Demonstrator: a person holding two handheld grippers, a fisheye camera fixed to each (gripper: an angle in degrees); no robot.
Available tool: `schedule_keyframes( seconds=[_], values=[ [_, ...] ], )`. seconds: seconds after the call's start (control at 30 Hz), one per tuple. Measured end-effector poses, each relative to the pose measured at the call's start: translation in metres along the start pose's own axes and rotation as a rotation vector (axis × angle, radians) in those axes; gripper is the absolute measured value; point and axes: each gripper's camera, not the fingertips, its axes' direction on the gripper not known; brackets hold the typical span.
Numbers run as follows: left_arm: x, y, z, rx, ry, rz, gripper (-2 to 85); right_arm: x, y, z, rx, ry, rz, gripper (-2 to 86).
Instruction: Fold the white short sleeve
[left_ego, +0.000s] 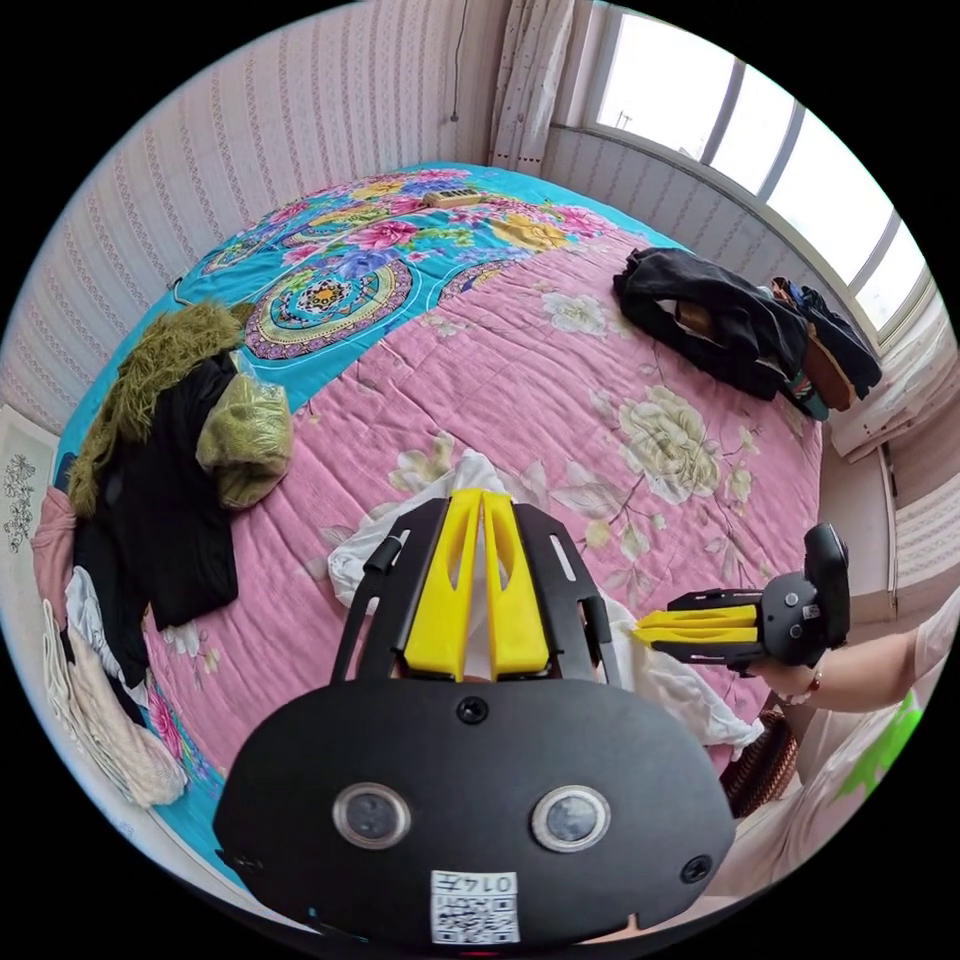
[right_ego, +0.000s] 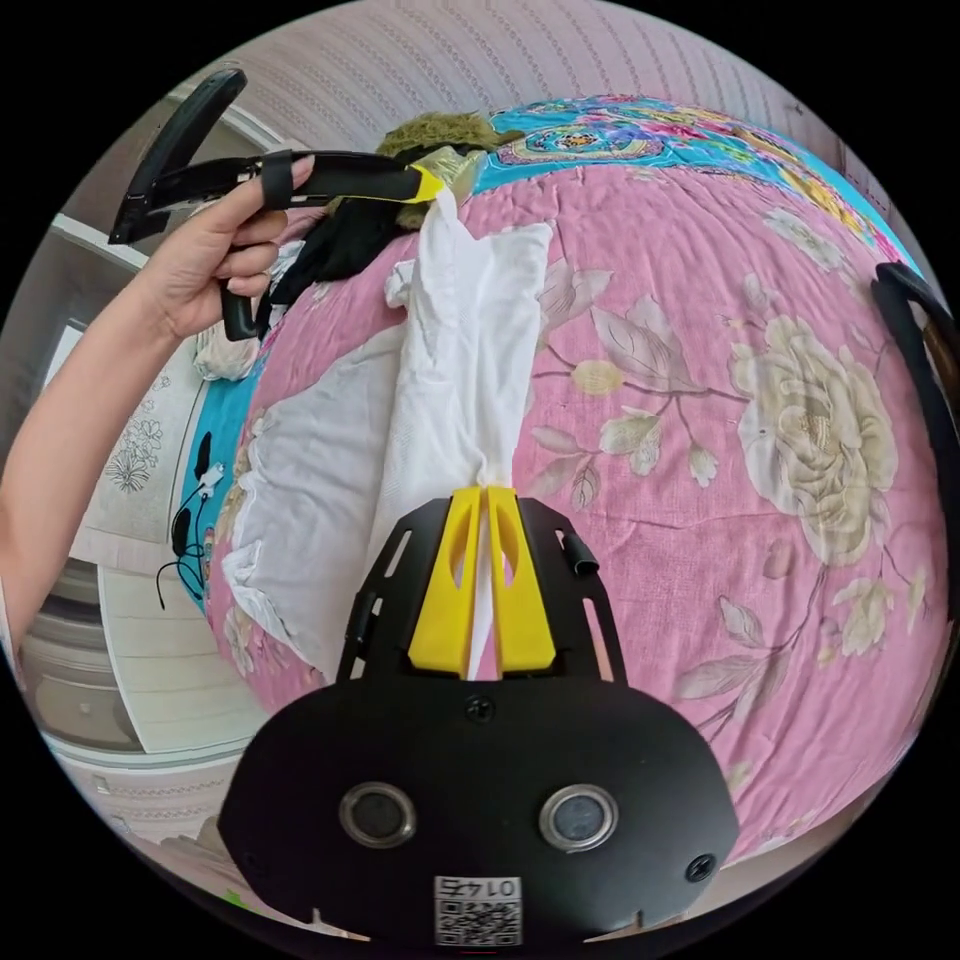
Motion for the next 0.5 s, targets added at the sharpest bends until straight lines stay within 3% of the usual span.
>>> schedule_keyframes(
  seconds=[0.3, 0.5],
  values=[
    [0.054, -0.087, 0.018, -0.017, 0.034, 0.144, -0.6, 0.080, 0.038, -0.088, 0.156, 0.005, 0.198, 0.2],
    [0.120, -0.162, 0.088, -0.157, 0.051, 0.255, 1.1, 0.137, 0.050, -0.088, 0.131, 0.072, 0.326, 0.1]
  ],
)
